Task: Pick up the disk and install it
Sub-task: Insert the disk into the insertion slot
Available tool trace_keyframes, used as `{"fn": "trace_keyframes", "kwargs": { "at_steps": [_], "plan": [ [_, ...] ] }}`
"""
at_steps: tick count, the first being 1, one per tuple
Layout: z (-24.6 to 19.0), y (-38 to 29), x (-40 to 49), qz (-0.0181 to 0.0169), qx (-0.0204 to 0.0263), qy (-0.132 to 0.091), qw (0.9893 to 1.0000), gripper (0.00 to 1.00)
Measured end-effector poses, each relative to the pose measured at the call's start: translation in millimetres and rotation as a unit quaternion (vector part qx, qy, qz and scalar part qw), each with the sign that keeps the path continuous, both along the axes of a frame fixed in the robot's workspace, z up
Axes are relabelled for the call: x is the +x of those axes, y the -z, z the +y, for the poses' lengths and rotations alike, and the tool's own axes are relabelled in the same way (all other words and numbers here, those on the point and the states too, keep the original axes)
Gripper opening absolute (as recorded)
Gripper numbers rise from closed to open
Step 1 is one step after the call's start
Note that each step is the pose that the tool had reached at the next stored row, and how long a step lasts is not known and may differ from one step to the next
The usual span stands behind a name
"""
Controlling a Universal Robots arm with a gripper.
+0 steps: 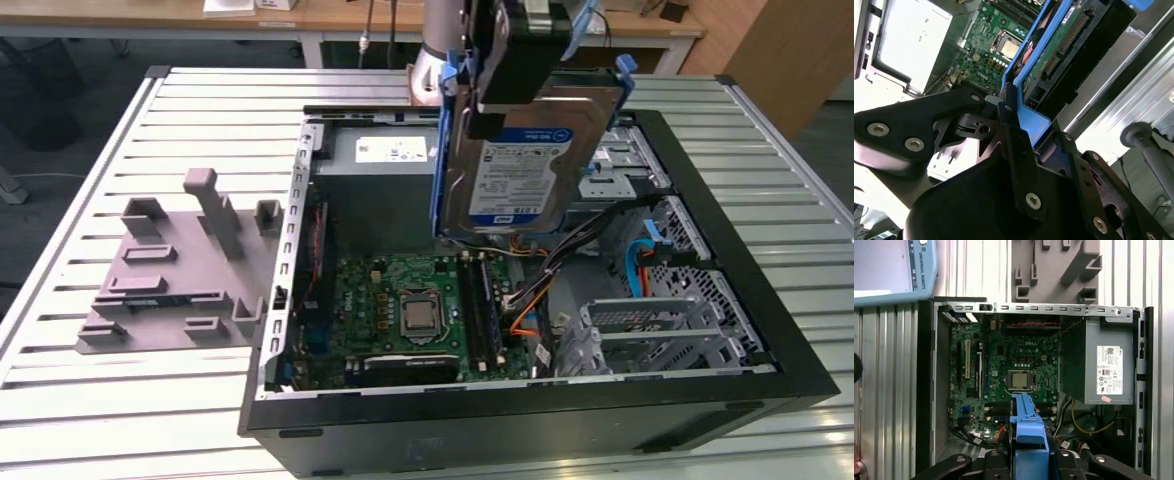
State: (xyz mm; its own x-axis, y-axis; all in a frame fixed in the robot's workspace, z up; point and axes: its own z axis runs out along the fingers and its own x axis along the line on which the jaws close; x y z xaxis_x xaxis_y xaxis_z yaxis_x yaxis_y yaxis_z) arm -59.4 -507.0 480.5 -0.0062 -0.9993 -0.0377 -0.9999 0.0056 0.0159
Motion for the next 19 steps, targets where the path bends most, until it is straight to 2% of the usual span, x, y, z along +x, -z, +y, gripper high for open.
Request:
{"fn": "trace_keyframes", "kwargs": {
  "at_steps": [4,7,9,15,19],
  "plan": [
    [-1.5,0.8,11.9,0.0,-0.0001,0.0,1.0,0.36],
    [-3.9,1.9,16.5,0.0,0.0,0.0,1.0,0.36],
    [-7.9,2.6,17.3,0.0,-0.0001,0.0,1.0,0.36],
    [-23.9,4.5,18.8,0.0,0.0,0.0,1.0,0.36],
    [-30.0,5.9,26.6,0.0,-0.0001,0.0,1.0,0.36]
  ]
}}
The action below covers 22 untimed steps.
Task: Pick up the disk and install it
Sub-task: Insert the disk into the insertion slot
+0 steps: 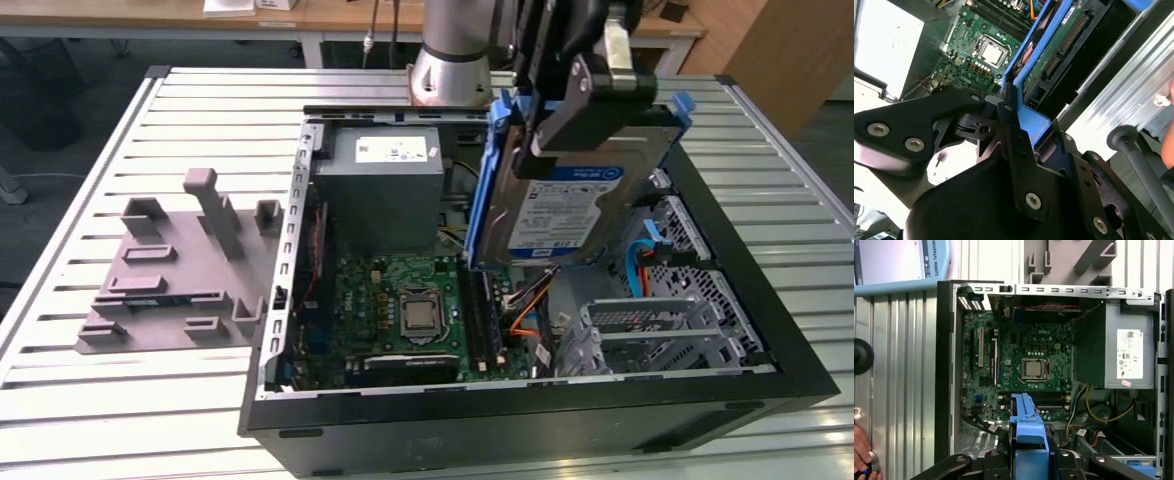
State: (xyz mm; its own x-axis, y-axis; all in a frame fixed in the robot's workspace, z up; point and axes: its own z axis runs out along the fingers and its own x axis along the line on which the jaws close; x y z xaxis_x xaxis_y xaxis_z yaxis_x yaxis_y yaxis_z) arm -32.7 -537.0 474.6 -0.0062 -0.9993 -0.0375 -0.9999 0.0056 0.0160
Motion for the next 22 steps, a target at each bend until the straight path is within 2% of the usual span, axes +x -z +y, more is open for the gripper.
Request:
{"fn": "trace_keyframes", "kwargs": {
  "at_steps": [4,8,11,13,18,22],
  "plan": [
    [-4.8,2.2,9.5,0.0,0.0001,0.0,1.0,0.36],
    [-14.1,5.4,10.7,-0.0001,0.0,0.0,1.0,0.36],
    [-19.2,6.8,11.4,-0.0001,0.0001,0.0,1.0,0.36],
    [-21.1,8.2,12.0,-0.0001,0.0,0.0,1.0,0.36],
    [-22.6,12.7,14.6,-0.0001,0.0,0.006,1.0,0.36],
    [-26.5,14.6,22.7,-0.0001,-0.0001,0.006,1.0,0.36]
  ]
}}
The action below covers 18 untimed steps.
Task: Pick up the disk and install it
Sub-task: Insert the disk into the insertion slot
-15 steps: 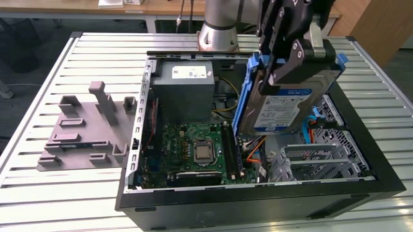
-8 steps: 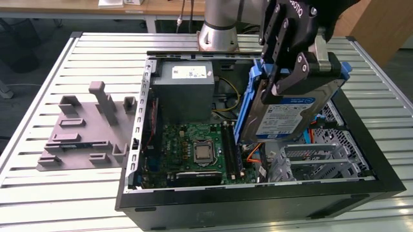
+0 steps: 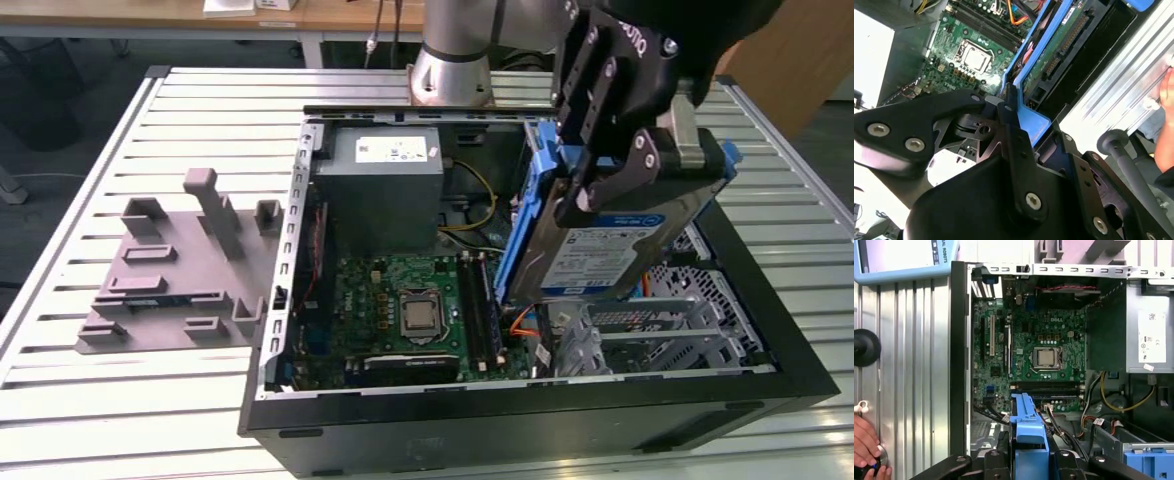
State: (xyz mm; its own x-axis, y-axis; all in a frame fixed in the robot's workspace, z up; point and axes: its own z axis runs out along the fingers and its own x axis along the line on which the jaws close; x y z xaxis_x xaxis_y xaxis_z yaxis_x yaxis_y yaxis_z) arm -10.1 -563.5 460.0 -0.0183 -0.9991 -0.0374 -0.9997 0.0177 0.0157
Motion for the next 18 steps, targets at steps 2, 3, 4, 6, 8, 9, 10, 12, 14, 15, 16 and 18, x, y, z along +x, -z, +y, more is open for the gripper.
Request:
{"fn": "trace_keyframes", "kwargs": {
  "at_steps": [2,3,4,6,8,9,10,12,14,15,16,18],
  "plan": [
    [-1.4,0.9,5.7,0.0,0.0,0.0,1.0,0.36],
    [-2.0,1.3,8.8,0.0,0.0,0.0,1.0,0.36],
    [-2.5,1.7,11.8,0.0,0.0,0.0,1.0,0.36],
    [-3.6,2.5,16.4,0.0,0.0,0.0,1.0,0.36],
    [-6.0,3.3,19.3,0.0,0.0001,0.0,1.0,0.36],
    [-7.6,3.7,20.2,0.0,0.0,0.0,1.0,0.36],
    [-9.2,4.0,21.0,0.0,0.0,0.0,1.0,0.36],
    [-11.0,4.6,23.7,0.0,0.0,0.0,1.0,0.36],
    [-11.2,5.0,27.5,0.0,0.0,0.0,1.0,0.36],
    [-11.2,5.2,29.9,0.0,0.0,0.0,1.0,0.36],
    [-11.3,5.4,32.6,0.0,0.0,0.0,1.0,0.36],
    [-11.3,5.8,37.2,0.0,0.0,0.0,1.0,0.36]
  ]
}}
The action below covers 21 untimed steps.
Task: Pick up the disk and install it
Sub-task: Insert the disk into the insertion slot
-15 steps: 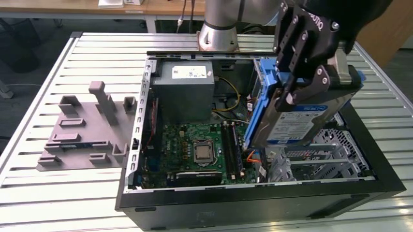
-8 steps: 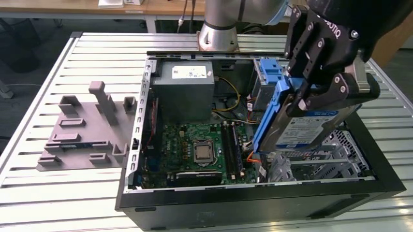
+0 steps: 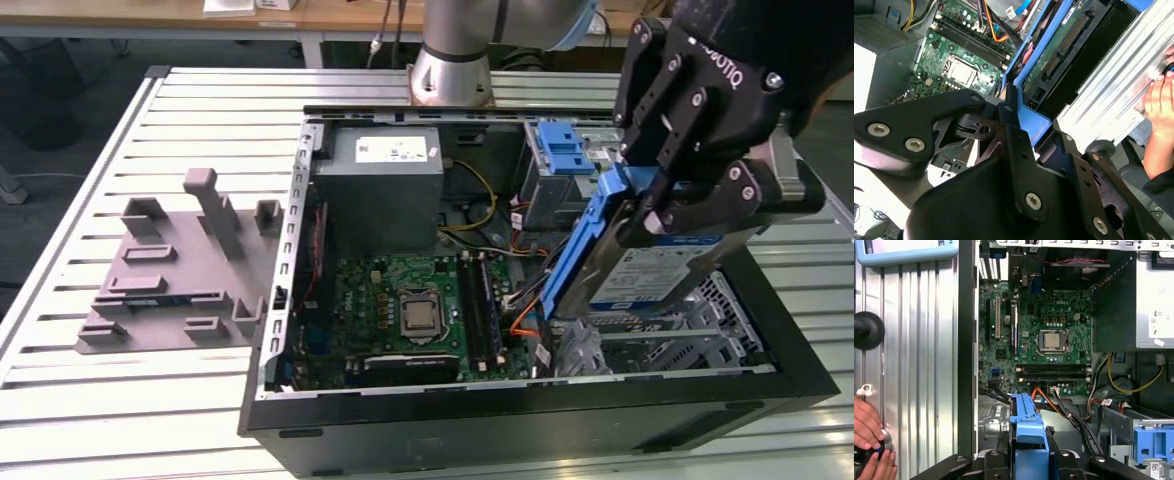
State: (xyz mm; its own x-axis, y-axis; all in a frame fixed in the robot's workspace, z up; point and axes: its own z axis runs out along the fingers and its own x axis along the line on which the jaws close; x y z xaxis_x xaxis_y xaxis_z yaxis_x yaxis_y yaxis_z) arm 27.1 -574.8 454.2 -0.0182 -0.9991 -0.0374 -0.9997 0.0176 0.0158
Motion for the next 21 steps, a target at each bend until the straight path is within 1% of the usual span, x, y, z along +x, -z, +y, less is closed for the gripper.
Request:
{"fn": "trace_keyframes", "kwargs": {
  "at_steps": [5,13,21],
  "plan": [
    [0.0,1.3,8.6,0.0,0.0,0.0,1.0,0.36],
    [0.0,1.7,12.0,-0.0003,0.0001,0.0,1.0,0.36],
    [0.0,2.1,23.9,-0.0003,0.0,0.0,1.0,0.36]
  ]
}}
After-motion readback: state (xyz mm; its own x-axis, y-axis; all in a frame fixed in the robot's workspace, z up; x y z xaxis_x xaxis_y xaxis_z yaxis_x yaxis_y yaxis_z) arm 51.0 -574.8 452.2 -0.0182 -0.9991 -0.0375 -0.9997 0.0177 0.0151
